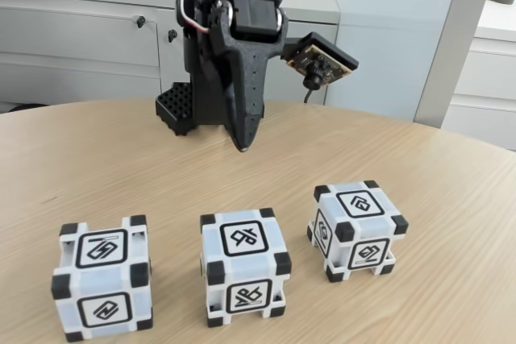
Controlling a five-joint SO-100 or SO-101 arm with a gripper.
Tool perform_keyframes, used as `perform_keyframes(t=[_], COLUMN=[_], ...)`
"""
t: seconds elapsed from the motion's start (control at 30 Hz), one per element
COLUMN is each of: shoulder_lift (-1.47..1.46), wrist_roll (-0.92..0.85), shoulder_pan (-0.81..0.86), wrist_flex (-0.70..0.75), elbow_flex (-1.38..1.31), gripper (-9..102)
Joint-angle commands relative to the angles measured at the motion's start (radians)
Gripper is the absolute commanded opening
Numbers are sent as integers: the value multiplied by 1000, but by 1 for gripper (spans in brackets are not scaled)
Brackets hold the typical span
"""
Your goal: Stack cubes from left to right.
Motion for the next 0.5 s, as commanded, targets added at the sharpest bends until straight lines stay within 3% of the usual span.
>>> perform_keyframes(t=[0.0, 0.47], shoulder_lift=[3, -120], wrist_roll=[-5, -52], shoulder_pan=[-5, 9], wrist_flex=[-3, -6], elbow_flex=[-8, -43], gripper=[0, 0])
